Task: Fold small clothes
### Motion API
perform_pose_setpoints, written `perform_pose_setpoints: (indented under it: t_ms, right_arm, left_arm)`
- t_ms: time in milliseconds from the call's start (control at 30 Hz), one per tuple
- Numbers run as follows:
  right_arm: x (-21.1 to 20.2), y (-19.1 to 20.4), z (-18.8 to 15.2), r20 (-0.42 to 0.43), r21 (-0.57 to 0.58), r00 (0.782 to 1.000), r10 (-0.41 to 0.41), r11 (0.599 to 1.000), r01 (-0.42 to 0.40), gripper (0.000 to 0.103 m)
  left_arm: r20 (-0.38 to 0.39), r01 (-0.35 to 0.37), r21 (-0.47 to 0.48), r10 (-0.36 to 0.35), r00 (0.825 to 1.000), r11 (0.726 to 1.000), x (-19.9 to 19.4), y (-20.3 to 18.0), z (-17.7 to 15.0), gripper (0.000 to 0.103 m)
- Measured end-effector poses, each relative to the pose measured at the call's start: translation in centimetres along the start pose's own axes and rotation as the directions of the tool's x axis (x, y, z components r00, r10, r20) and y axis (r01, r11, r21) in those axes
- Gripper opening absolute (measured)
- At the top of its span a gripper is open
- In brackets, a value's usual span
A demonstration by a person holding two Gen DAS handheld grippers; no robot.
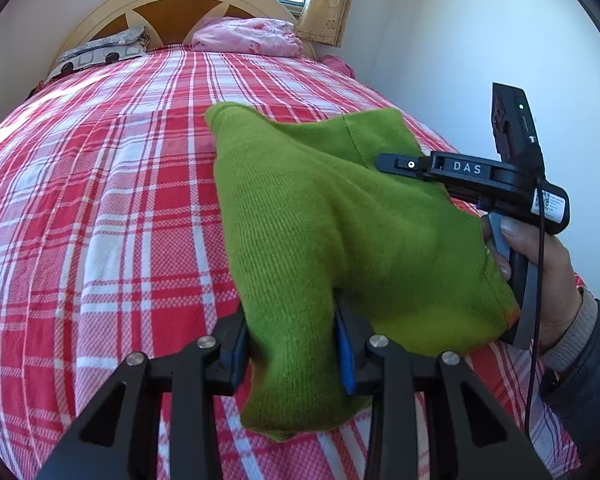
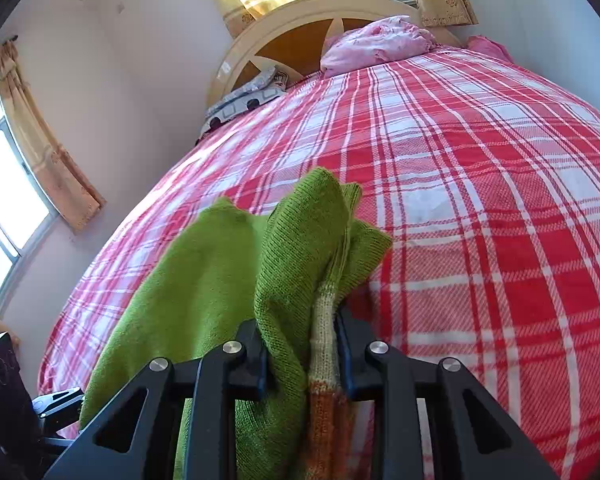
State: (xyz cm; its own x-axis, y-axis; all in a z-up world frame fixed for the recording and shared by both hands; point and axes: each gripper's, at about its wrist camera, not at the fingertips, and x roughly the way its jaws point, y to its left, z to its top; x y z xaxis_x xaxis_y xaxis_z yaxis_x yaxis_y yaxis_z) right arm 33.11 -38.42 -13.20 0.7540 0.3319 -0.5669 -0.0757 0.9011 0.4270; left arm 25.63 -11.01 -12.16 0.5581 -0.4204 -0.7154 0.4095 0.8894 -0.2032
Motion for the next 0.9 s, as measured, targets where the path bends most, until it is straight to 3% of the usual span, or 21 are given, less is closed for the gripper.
perform_pose_setpoints:
  t_ms: [467, 900]
  right_arm:
    - [-2.2, 4.1, -2.8, 0.023, 0.011, 0.993, 0.116, 0.993, -0.116, 0.026]
    - [-0.4, 11.2, -4.1, -0.027, -0.023, 0.968, 0.248, 0.968, -0.249, 0.026]
  left_arm:
    - [0.058, -0.031, 0.037, 0.029, 0.998, 0.999, -5.8, -0.2, -1.8, 0.034]
    - [0.128, -0.096, 0.0, 0.095, 0.987, 0.995, -11.7, 2.4, -3.8, 0.034]
